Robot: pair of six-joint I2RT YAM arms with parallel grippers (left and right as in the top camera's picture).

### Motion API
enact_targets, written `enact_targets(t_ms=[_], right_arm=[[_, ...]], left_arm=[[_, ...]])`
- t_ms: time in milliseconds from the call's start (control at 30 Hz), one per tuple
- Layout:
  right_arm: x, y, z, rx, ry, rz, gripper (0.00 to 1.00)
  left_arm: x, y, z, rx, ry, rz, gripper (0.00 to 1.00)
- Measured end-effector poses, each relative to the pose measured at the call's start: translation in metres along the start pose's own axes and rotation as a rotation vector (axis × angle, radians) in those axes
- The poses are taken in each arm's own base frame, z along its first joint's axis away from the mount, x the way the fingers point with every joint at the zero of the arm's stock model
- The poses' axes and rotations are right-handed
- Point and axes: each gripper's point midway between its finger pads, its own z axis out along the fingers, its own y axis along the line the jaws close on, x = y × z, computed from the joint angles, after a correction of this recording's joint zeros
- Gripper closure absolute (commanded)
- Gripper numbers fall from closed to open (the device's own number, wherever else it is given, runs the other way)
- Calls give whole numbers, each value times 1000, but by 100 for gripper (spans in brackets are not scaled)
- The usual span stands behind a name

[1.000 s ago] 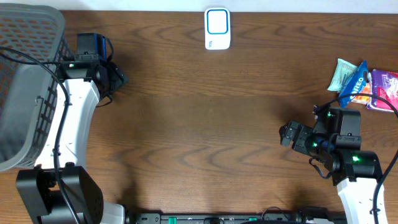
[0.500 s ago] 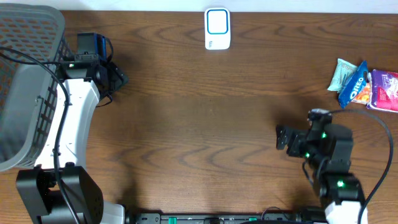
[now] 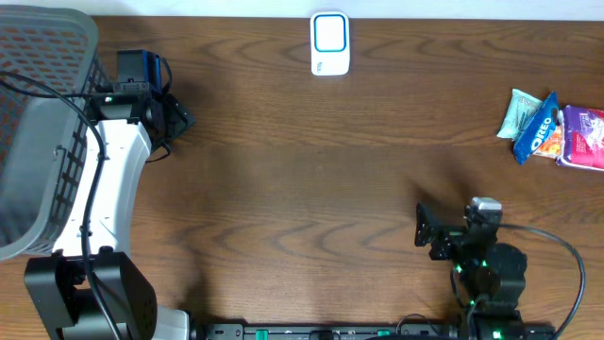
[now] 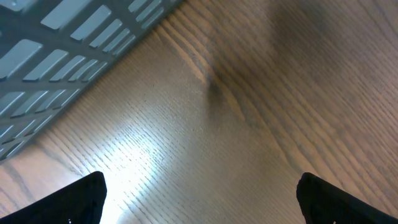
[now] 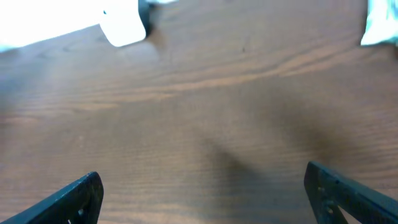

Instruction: Scan the item barcode

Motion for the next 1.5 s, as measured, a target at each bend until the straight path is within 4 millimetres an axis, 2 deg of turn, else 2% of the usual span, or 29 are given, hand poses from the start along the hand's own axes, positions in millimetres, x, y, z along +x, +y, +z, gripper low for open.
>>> enact_targets(t_ms=[367, 633, 967, 1500], right_arm=[[-28, 9, -12, -30, -152, -80, 1], [-58, 15, -18, -43, -328, -132, 1], [-50, -6, -14, 65, -316, -115, 1], [-51, -10, -15, 94, -318, -148, 1]], left_arm=[[0, 0, 0, 0, 0, 0, 2], [0, 0, 0, 0, 0, 0, 2], [0, 0, 0, 0, 0, 0, 2], [0, 0, 0, 0, 0, 0, 2]])
